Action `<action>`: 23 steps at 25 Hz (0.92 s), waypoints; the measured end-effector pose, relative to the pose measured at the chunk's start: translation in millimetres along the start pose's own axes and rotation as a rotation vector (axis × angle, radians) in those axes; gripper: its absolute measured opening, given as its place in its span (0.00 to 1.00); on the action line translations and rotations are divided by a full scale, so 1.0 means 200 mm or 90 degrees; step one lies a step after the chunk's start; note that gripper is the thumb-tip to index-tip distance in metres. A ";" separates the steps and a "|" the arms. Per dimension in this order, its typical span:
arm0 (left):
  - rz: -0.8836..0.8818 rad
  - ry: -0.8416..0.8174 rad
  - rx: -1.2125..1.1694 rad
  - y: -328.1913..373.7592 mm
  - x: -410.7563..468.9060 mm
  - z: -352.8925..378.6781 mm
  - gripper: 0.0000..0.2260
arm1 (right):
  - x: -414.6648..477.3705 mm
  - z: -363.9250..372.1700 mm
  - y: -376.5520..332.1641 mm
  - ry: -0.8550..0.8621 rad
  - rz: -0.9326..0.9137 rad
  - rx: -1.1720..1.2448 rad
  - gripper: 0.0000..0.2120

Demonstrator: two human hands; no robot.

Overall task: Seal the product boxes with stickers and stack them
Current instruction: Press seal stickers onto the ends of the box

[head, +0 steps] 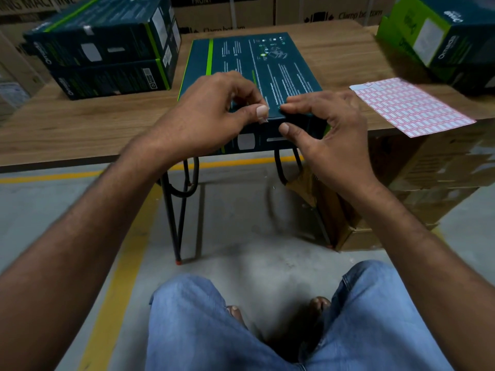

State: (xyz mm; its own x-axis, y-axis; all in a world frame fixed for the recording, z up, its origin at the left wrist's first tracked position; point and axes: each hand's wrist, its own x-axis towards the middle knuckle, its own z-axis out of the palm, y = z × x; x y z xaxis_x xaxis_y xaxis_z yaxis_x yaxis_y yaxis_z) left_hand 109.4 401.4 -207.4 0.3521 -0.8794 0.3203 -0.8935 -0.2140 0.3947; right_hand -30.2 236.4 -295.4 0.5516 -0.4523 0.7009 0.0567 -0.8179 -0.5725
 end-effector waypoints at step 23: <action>-0.007 -0.003 -0.001 0.01 0.01 0.00 0.05 | -0.02 0.06 -0.02 0.053 0.006 -0.012 0.16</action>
State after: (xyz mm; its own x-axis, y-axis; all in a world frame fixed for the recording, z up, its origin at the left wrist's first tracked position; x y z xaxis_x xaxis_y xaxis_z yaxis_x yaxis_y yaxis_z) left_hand 107.8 399.3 -205.7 0.3602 -0.8791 0.3120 -0.8893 -0.2226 0.3995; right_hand -21.7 246.1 -300.8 0.4802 -0.4876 0.7292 0.0362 -0.8196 -0.5718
